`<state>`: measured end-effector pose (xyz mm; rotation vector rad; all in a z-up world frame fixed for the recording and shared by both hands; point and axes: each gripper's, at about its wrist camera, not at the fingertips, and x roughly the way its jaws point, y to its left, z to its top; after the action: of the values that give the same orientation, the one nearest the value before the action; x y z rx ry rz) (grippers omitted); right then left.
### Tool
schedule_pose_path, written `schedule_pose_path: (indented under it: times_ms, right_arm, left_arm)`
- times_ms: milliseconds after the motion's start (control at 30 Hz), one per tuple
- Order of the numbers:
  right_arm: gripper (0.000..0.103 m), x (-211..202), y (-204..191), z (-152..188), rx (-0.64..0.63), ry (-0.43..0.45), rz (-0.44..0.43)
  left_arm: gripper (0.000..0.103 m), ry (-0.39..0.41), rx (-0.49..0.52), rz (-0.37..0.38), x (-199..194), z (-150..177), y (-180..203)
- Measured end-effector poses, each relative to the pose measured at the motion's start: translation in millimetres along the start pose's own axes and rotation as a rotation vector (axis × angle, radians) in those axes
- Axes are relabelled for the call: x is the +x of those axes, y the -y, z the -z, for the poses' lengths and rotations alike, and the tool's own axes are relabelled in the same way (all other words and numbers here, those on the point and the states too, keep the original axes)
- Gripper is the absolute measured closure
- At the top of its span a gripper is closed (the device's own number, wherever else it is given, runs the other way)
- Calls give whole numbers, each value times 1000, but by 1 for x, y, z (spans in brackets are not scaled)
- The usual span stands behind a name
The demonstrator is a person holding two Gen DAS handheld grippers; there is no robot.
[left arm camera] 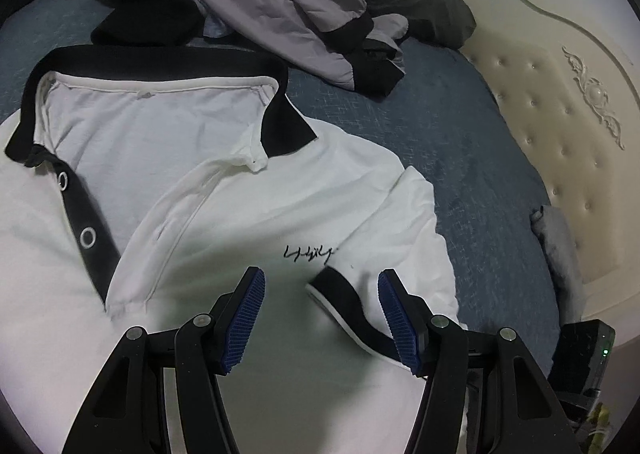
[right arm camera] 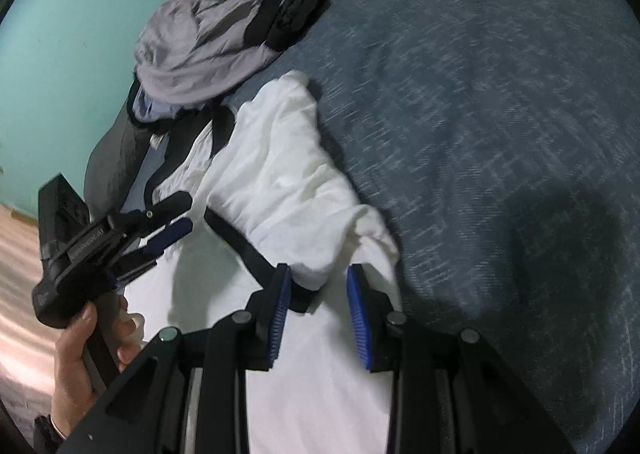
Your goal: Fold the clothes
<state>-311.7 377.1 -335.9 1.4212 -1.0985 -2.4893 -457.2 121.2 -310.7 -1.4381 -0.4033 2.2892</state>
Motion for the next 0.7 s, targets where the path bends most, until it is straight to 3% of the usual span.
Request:
schedule_pose_path:
  times_ms: [200, 267, 700]
  right_arm:
    - [74, 3, 3, 1, 32, -33, -25]
    - [74, 5, 5, 2, 39, -41, -27]
    - [74, 4, 5, 11, 55, -25, 6]
  left_arm:
    - [42, -12, 27, -8, 11, -1, 4]
    - [49, -26, 42, -18, 16, 0, 6]
    - [67, -35, 64, -12, 21, 5, 9]
